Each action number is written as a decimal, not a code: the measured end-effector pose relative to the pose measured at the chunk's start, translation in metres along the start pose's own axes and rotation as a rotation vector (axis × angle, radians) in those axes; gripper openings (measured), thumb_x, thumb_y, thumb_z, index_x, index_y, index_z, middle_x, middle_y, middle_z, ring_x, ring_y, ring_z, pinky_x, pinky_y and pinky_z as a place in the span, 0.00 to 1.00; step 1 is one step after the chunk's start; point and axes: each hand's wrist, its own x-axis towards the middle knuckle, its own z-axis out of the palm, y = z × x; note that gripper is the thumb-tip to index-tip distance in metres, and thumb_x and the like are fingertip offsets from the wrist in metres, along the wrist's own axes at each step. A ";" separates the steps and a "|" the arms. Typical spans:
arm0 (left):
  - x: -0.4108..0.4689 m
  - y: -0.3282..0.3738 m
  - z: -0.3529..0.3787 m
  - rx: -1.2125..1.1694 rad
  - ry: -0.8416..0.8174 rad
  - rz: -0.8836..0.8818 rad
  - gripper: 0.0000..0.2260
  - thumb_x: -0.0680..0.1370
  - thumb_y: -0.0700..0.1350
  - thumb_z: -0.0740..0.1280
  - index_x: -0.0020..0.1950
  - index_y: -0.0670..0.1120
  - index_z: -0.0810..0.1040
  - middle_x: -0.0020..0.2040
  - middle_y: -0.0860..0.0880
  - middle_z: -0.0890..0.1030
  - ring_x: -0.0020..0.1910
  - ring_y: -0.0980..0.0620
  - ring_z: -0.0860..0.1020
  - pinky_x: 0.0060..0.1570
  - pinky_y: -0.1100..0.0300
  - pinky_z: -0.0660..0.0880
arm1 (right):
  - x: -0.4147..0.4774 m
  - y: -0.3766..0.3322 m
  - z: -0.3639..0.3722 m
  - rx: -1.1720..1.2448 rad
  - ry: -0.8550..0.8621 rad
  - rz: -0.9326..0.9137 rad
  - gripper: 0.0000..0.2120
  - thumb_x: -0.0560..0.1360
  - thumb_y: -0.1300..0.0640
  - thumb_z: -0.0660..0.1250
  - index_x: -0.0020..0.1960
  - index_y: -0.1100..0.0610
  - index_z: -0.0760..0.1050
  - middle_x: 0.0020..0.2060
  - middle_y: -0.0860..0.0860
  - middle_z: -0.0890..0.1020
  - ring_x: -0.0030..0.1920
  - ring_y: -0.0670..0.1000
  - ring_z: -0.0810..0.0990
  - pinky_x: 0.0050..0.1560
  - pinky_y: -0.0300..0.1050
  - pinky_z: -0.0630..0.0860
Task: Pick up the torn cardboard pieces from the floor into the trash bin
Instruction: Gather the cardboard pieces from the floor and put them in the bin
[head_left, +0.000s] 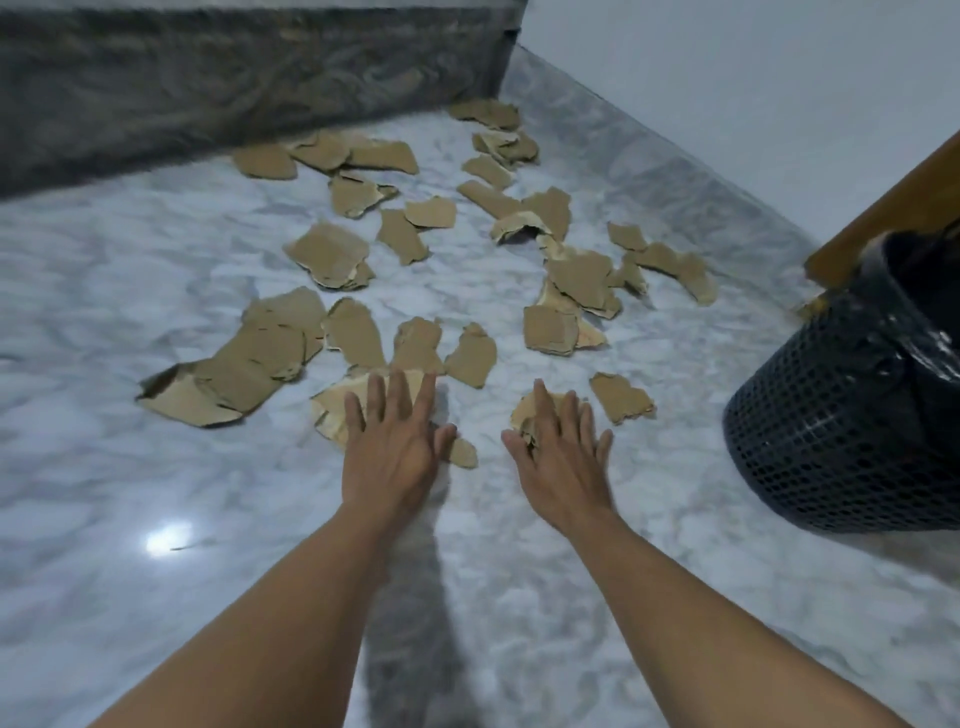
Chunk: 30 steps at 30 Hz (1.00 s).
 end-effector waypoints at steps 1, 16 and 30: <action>0.008 -0.001 -0.002 0.008 0.041 0.018 0.33 0.82 0.67 0.45 0.84 0.54 0.45 0.84 0.43 0.49 0.82 0.37 0.44 0.76 0.32 0.44 | 0.012 -0.003 -0.004 -0.021 -0.016 -0.028 0.35 0.80 0.29 0.45 0.81 0.38 0.33 0.83 0.53 0.40 0.81 0.58 0.36 0.75 0.73 0.38; 0.105 0.011 -0.007 -0.011 0.049 -0.354 0.49 0.66 0.85 0.41 0.82 0.61 0.43 0.84 0.42 0.45 0.80 0.31 0.39 0.71 0.24 0.40 | 0.184 0.023 -0.032 0.365 0.251 -0.147 0.39 0.72 0.23 0.56 0.77 0.43 0.68 0.78 0.52 0.65 0.79 0.54 0.58 0.76 0.65 0.54; 0.139 0.060 0.000 0.048 0.044 -0.365 0.50 0.66 0.85 0.44 0.81 0.60 0.39 0.84 0.44 0.44 0.81 0.35 0.41 0.76 0.31 0.43 | 0.302 0.061 -0.094 0.187 -0.159 0.149 0.49 0.62 0.13 0.46 0.79 0.32 0.51 0.82 0.49 0.39 0.79 0.66 0.32 0.68 0.81 0.34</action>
